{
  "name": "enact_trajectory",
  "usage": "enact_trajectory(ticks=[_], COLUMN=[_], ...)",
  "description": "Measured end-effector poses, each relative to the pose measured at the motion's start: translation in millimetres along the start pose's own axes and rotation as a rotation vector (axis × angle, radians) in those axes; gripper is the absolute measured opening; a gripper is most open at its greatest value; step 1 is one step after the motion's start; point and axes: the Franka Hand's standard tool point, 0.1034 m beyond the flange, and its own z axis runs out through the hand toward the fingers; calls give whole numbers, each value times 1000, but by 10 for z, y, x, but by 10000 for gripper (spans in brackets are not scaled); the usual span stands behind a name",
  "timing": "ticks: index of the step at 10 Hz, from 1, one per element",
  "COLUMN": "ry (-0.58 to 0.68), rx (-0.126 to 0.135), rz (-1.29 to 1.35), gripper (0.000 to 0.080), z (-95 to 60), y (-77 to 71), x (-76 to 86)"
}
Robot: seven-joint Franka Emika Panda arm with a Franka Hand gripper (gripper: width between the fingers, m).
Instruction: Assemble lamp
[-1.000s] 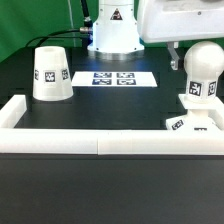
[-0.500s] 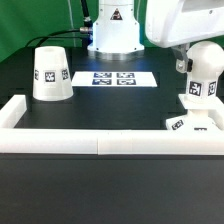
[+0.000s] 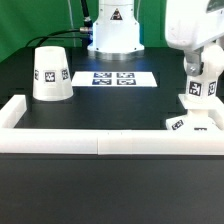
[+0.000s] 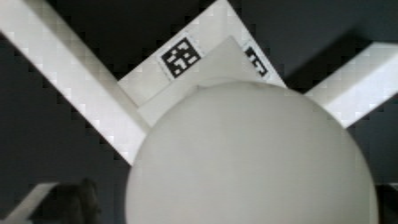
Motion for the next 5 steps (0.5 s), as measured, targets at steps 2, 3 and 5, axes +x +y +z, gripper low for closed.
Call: enact_trajectory(ticks=[2, 3, 5], ry=[-4, -5, -8], rx=[-3, -4, -6], rz=[-82, -97, -138], gripper=[698, 698, 576], z=[3, 3, 4], y=[5, 8, 20], x=[-7, -10, -23])
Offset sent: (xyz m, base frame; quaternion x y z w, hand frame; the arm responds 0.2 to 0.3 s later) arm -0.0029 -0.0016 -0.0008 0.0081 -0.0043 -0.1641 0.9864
